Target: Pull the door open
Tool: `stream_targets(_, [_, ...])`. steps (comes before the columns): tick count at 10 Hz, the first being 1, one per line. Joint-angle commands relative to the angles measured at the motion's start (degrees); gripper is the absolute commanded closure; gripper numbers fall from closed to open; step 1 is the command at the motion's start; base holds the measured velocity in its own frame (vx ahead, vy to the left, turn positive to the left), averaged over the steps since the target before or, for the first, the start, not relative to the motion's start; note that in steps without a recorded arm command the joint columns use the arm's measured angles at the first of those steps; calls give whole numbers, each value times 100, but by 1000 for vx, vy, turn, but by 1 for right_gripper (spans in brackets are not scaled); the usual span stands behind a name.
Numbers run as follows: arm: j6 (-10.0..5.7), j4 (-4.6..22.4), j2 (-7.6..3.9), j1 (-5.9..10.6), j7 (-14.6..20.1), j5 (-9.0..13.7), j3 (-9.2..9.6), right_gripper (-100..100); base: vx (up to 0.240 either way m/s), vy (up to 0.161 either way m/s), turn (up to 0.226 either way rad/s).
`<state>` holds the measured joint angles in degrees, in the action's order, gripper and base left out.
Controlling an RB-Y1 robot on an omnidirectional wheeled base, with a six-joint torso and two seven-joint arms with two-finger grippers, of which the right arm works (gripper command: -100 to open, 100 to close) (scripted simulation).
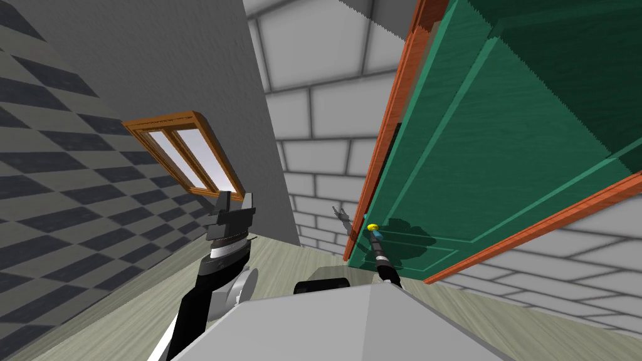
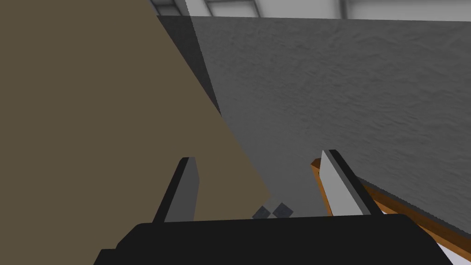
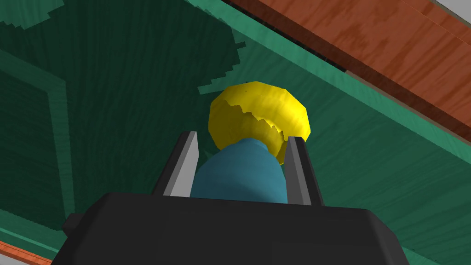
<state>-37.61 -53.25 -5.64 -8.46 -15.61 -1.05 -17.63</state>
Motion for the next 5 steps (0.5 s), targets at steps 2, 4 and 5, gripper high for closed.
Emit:
stream_targets(2, [-91,92,-158,37,428,221,-17,100,-49,-21,65])
stream_targets(4, [-118,113,-193,50,686,327,53,100,-65,-21,84])
stream_targets(5, [-118,113,-193,50,686,327,53,100,-22,-7,-1])
